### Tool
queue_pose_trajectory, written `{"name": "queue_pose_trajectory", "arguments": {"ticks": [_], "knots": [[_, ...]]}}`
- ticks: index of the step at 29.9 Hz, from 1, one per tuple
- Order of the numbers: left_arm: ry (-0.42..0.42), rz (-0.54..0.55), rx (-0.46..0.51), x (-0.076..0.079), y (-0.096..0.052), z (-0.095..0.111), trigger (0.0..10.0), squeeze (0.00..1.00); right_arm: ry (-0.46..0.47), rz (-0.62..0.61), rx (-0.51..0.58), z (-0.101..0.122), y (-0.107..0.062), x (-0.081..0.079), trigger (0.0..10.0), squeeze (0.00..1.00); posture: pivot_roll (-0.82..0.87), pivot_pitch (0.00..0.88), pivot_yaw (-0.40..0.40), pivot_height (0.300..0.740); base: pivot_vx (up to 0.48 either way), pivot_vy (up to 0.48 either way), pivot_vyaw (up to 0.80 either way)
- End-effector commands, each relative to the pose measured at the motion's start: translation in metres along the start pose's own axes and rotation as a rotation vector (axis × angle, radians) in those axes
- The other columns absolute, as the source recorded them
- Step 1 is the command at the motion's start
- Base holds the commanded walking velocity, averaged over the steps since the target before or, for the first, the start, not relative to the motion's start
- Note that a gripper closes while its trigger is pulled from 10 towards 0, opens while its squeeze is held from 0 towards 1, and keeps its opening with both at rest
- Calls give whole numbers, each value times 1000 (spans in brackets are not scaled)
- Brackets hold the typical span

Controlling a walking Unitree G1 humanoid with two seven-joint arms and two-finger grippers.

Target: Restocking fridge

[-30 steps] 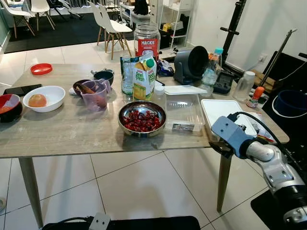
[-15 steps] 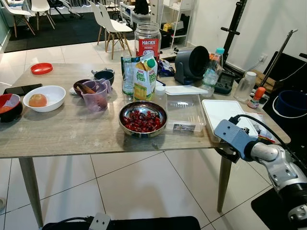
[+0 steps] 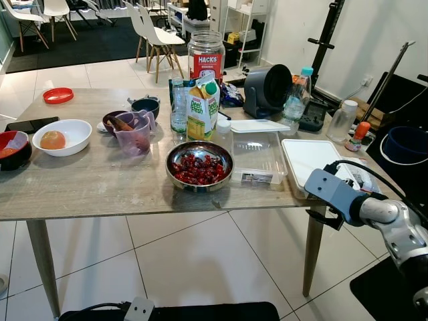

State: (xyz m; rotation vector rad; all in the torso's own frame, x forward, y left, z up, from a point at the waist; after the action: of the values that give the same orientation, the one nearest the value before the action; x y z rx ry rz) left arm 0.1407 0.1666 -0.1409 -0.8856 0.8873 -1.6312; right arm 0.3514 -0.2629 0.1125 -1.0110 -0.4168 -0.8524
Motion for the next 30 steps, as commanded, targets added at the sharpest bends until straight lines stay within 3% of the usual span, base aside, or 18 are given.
{"name": "queue_pose_trajectory", "arguments": {"ticks": [1,22,30], "knots": [[-7,-13,-95,5,-3,-27,10000,0,-33,18,-5,1,-2,1,10000,0,-62,0,-32,740,0,0,0],[-17,-7,-93,4,-4,-27,10000,0,-63,121,-38,-3,-14,0,10000,0,-57,0,-35,740,0,0,0],[-16,-9,-90,5,-3,-25,10000,0,2,55,110,26,-16,19,10000,0,-54,0,-35,740,0,0,0]]}}
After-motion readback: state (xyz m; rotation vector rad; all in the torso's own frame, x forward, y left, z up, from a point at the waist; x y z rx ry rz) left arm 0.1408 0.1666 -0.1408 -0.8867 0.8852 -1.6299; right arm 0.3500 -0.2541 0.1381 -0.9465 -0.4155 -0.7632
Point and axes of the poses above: a point about 5 cm out from each wrist's last joint towards the gripper, its own y axis pointing out of the wrist towards the gripper, its own z axis along the axis of the wrist's last joint, x = y × z, the point moved 4 cm from there along y, pointing out of the wrist towards the gripper, and after that the axes turned 5 degrees about -y, right-handed, at the moved point
